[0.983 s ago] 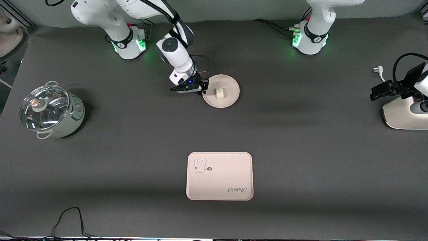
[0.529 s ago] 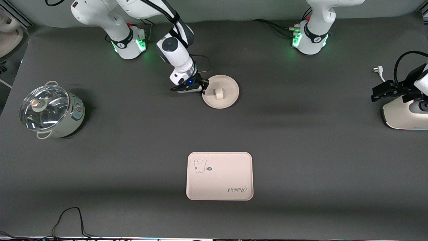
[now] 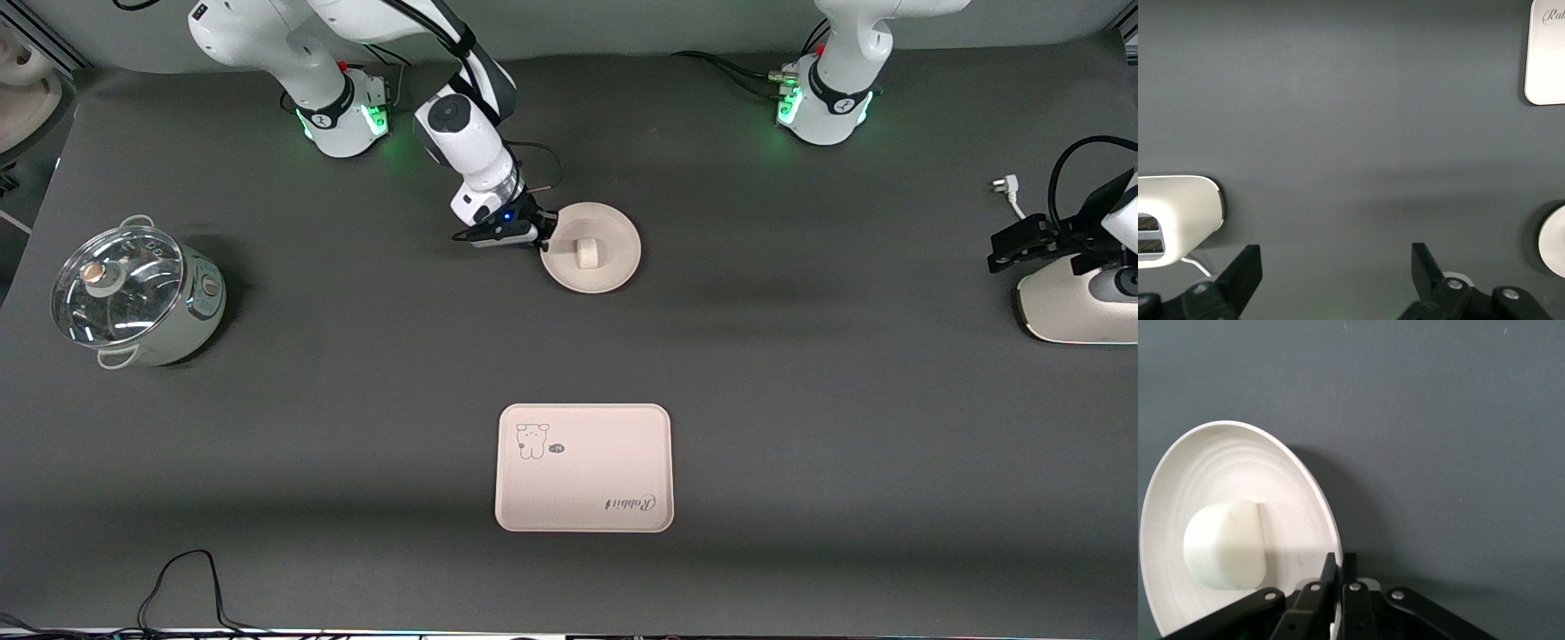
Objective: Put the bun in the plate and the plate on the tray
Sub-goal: 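Grasp the plate rim with the right gripper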
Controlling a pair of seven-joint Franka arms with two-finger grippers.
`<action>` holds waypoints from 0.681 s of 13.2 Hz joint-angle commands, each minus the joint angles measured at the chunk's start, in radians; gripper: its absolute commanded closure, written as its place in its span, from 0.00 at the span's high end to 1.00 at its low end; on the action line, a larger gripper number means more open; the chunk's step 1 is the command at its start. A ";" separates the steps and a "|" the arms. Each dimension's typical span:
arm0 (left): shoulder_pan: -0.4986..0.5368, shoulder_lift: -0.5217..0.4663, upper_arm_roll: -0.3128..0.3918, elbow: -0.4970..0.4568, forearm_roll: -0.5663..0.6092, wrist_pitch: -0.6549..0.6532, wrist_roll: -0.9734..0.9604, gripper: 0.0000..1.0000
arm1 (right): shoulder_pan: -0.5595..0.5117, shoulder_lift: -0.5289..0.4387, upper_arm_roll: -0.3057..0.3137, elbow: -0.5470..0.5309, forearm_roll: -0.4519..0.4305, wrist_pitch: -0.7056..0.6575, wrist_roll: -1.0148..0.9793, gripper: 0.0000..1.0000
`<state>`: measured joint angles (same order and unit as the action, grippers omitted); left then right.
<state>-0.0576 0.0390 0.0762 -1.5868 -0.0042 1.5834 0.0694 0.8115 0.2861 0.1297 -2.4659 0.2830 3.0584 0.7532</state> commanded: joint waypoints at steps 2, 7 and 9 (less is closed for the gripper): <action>0.001 0.001 -0.001 -0.002 -0.008 0.009 0.004 1.00 | -0.035 -0.211 -0.004 -0.010 0.025 -0.170 -0.026 0.00; -0.002 0.002 -0.001 -0.001 -0.008 -0.006 0.007 1.00 | -0.074 -0.269 -0.007 0.060 0.027 -0.271 -0.035 0.00; -0.004 0.002 -0.003 0.001 -0.008 -0.006 0.007 1.00 | -0.124 -0.217 -0.009 0.108 0.028 -0.271 -0.121 0.00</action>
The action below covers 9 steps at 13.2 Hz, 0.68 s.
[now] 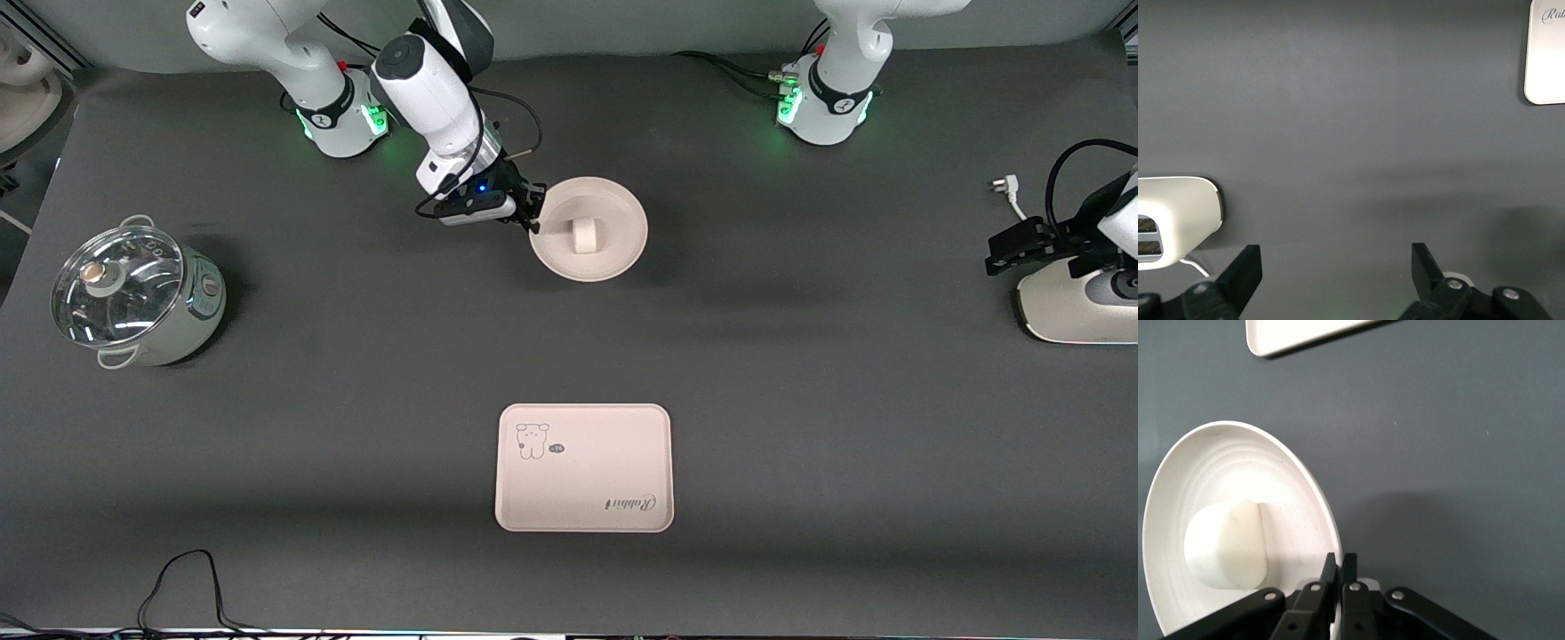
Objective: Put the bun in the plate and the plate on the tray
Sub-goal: 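Carry the plate with the right gripper onto the bunny tray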
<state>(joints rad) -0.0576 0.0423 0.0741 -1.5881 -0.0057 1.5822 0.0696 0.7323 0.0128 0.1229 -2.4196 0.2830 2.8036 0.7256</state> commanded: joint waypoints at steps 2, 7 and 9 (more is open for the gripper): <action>-0.007 -0.001 -0.002 0.005 -0.007 -0.005 0.007 1.00 | -0.102 0.140 -0.008 0.158 0.028 -0.019 -0.144 0.00; -0.010 -0.001 -0.004 0.005 -0.007 -0.004 0.006 1.00 | -0.200 0.436 -0.012 0.538 0.028 -0.101 -0.160 0.00; -0.008 -0.001 -0.004 0.005 -0.007 -0.004 0.006 1.00 | -0.237 0.556 -0.012 0.705 0.027 -0.151 -0.184 0.00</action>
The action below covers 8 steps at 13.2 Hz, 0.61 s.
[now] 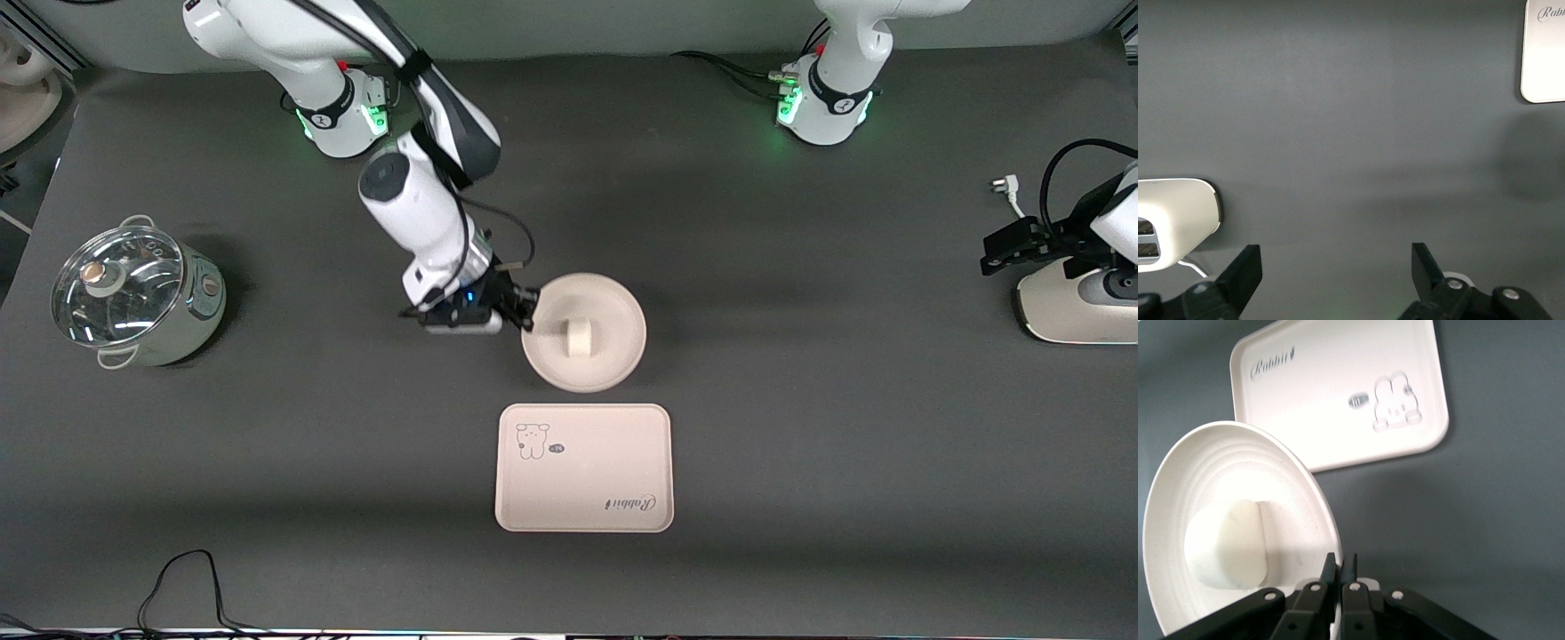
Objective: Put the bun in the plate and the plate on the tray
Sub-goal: 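Carry the plate with the right gripper onto the bunny tray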
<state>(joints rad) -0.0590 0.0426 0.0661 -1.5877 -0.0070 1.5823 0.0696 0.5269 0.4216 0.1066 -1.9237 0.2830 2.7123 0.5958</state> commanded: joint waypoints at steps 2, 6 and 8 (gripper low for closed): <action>-0.007 -0.001 0.005 0.006 -0.005 -0.002 0.007 1.00 | -0.060 0.251 0.004 0.378 0.025 -0.106 -0.068 0.00; -0.007 -0.003 0.005 0.006 -0.005 -0.002 0.007 1.00 | -0.076 0.445 -0.024 0.675 0.013 -0.180 -0.068 0.00; -0.007 -0.001 0.005 0.006 -0.005 -0.002 0.007 1.00 | -0.077 0.494 -0.030 0.716 0.011 -0.177 -0.070 0.00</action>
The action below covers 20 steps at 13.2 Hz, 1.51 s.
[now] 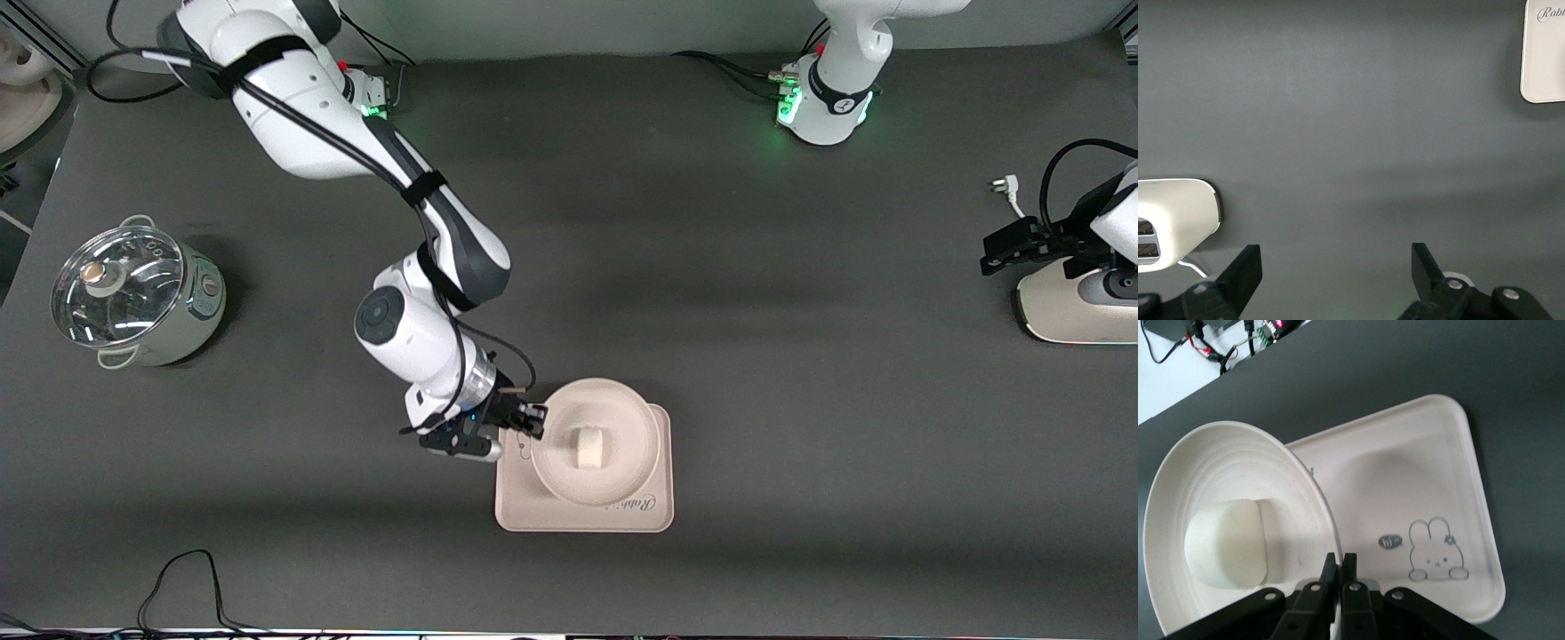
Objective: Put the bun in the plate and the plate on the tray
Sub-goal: 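Carry the plate with the right gripper onto the bunny tray, then lower the plate onto the tray and open the right gripper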
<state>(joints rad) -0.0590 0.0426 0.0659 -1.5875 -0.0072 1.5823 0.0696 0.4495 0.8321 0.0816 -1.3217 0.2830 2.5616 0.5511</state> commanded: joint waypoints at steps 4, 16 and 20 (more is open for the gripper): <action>-0.007 -0.003 0.003 0.006 -0.005 -0.004 0.007 1.00 | 0.005 0.142 -0.005 0.111 0.015 -0.014 -0.020 0.00; -0.007 -0.003 0.003 0.006 -0.005 -0.002 0.007 1.00 | 0.012 0.208 -0.003 0.091 0.022 0.098 -0.017 0.72; -0.008 -0.003 0.003 0.006 -0.005 -0.002 0.007 1.00 | 0.003 0.151 -0.005 0.093 0.024 0.008 -0.004 1.00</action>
<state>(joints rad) -0.0590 0.0425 0.0646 -1.5873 -0.0074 1.5825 0.0696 0.4575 1.0233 0.0761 -1.2383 0.2830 2.6427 0.5507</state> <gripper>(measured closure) 0.000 0.467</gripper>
